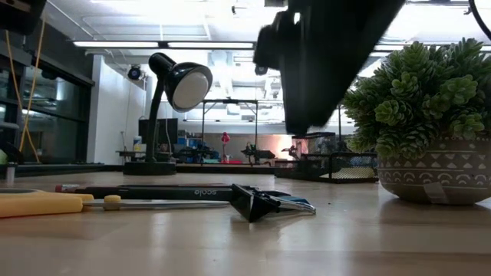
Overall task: Pick and place office supplies into organizer
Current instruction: Put the binder clip into the desk organizer
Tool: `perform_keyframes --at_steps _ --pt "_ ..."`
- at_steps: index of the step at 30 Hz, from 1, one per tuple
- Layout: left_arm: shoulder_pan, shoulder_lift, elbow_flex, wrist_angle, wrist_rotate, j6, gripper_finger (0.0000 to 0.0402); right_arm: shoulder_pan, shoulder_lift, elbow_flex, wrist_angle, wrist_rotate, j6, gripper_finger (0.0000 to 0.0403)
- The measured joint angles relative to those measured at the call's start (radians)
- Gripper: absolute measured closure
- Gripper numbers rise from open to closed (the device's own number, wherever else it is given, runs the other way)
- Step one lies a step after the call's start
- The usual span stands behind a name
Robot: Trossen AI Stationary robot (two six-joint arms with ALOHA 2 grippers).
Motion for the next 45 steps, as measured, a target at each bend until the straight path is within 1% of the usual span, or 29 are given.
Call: perform_keyframes --at_steps 4,8,12,17,21,29,36,45 --pt "0.002 0.000 0.000 0.018 -0.005 0.000 0.0401 -0.011 0.001 -0.033 0.039 -0.038 -0.048 0.0275" --pt "0.002 0.000 0.000 0.031 -0.035 0.006 0.0401 -0.022 0.001 -0.068 0.078 -0.072 -0.107 0.0275" --pt "0.003 0.000 0.000 0.030 -0.037 -0.003 0.0401 -0.032 0.001 -0.094 0.084 -0.058 -0.143 0.0275" --pt "0.003 0.000 0.000 0.031 -0.037 -0.014 0.0401 -0.045 0.001 -0.093 0.083 -0.041 -0.207 0.0275" --pt "0.003 0.000 0.000 0.030 -0.037 -0.014 0.0401 -0.058 0.001 -0.093 0.090 -0.077 -0.219 0.0275" --pt "0.003 0.000 0.000 0.029 -0.064 -0.012 0.0401 -0.073 0.001 -0.093 0.095 -0.101 -0.226 0.0275" --pt "0.003 0.000 0.000 0.028 -0.083 -0.009 0.0401 -0.078 0.013 -0.093 0.091 -0.160 -0.235 0.0275" --pt "0.002 0.000 0.000 0.028 -0.084 -0.005 0.0401 -0.078 0.019 -0.093 0.095 -0.136 -0.245 0.0275"
